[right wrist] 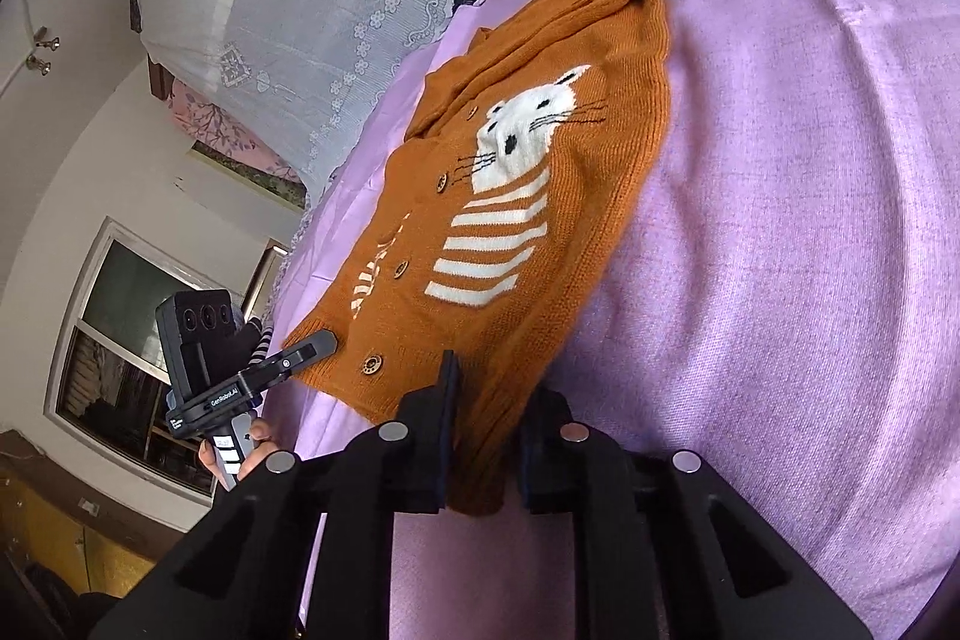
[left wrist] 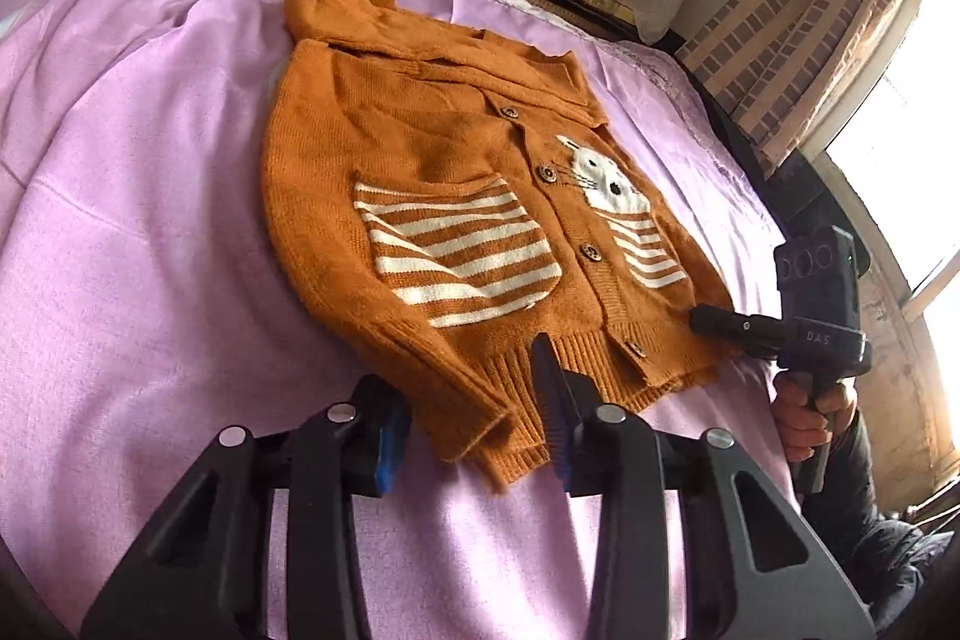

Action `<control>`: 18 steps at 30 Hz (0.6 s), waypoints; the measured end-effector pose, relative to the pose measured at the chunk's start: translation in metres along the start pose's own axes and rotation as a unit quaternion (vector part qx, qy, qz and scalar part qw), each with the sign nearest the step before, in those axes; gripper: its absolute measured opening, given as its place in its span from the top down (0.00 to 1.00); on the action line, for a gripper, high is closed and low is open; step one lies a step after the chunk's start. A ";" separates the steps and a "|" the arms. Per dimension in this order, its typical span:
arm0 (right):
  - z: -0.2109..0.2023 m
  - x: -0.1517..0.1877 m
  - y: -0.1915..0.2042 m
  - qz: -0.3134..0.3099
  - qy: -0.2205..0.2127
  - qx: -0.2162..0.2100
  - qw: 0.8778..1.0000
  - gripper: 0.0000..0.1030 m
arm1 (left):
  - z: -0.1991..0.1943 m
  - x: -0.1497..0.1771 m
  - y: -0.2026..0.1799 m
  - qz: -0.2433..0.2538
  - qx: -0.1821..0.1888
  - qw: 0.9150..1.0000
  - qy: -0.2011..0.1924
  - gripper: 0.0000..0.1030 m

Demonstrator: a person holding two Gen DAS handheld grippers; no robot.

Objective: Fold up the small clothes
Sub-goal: 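Grasp the ribbed hem of the cardigan with both grippers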

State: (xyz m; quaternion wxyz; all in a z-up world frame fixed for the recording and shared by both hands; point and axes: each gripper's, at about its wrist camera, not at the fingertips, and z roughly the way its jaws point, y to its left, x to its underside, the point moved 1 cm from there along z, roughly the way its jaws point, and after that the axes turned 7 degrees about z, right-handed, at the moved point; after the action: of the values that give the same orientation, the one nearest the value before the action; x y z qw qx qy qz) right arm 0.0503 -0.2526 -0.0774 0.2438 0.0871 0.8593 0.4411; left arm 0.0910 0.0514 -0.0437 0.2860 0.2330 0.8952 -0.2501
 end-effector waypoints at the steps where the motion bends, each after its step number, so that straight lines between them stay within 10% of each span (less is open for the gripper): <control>1: 0.000 -0.001 -0.001 0.000 0.000 -0.001 1.000 0.83 | 0.005 0.001 0.000 0.003 -0.007 1.000 0.011 0.64; 9: -0.006 0.003 -0.001 0.003 -0.014 -0.004 1.000 0.86 | 0.001 0.006 0.027 -0.072 0.039 0.997 0.007 0.73; 18: -0.019 0.006 0.006 -0.016 -0.046 0.002 0.999 0.94 | -0.009 -0.003 0.017 -0.042 0.017 0.999 -0.015 0.92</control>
State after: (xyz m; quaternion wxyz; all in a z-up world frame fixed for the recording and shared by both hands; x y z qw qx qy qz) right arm 0.0350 -0.2601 -0.0652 0.2902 0.0937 0.8491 0.4313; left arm 0.0989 0.0689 -0.0409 0.2847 0.1965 0.8955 -0.2800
